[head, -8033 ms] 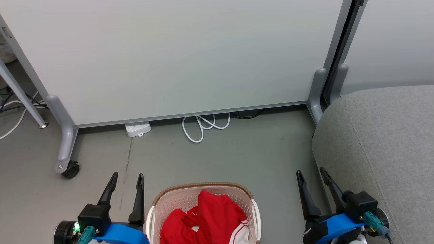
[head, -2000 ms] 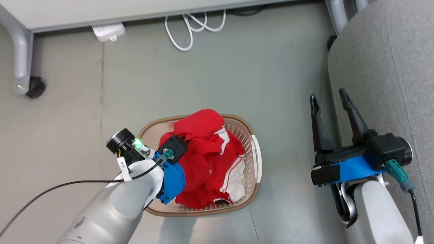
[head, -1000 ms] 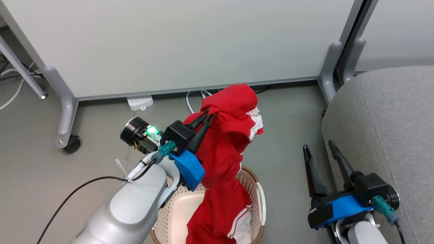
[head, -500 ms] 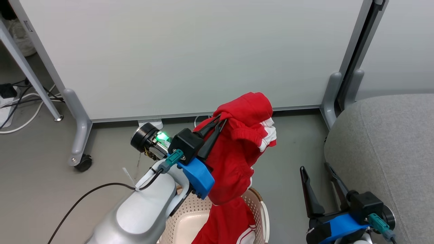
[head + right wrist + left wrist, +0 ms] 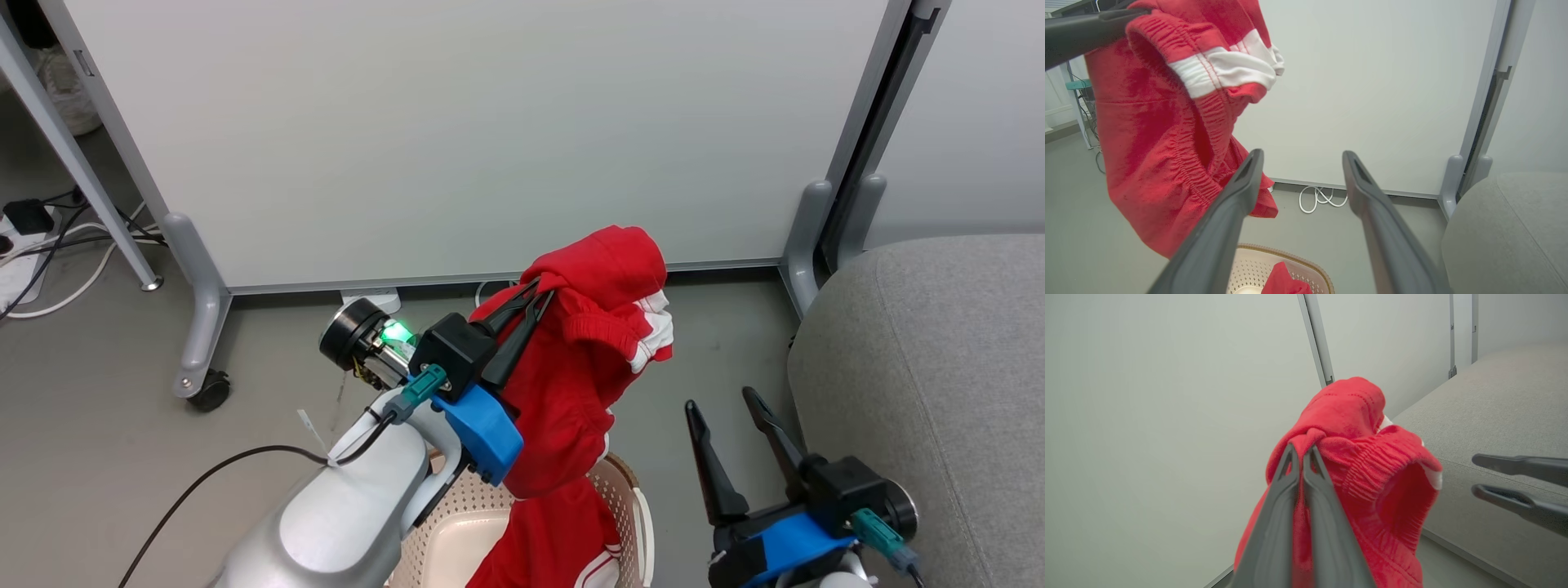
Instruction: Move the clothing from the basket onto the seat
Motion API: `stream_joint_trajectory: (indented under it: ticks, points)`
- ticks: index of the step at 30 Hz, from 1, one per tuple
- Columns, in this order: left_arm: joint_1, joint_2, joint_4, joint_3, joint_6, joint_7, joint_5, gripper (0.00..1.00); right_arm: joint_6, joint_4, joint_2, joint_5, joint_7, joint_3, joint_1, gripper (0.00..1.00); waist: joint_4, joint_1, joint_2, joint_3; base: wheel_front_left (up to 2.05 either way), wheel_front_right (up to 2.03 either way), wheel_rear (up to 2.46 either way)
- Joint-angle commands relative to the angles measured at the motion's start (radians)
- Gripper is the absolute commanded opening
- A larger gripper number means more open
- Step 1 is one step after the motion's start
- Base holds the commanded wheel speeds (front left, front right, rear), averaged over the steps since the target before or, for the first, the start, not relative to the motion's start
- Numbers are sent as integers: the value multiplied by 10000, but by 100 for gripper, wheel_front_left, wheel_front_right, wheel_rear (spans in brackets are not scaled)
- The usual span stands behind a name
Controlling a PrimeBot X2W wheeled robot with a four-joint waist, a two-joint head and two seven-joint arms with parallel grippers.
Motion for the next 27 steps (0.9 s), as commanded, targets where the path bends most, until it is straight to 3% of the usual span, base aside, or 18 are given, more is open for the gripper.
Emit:
stream_joint_trajectory:
  ticks: [1, 14, 27]
  points:
    - [136, 58, -63, 7, 58, -2, -20, 0, -7, 22, -17, -68, -56, 120, -215, 100, 9, 0, 0, 11, 0, 0, 0]
    - [2, 11, -203, -131, 121, 45, -115, 0, -7, 677, -18, 102, -55, 1463, -1455, 100, 134, 0, 0, 152, 0, 0, 0]
    - [-212, -126, -115, -250, 44, -27, -222, 0, -7, 1746, -18, 235, -55, 1405, -2721, 100, 254, 0, 0, 323, 0, 0, 0]
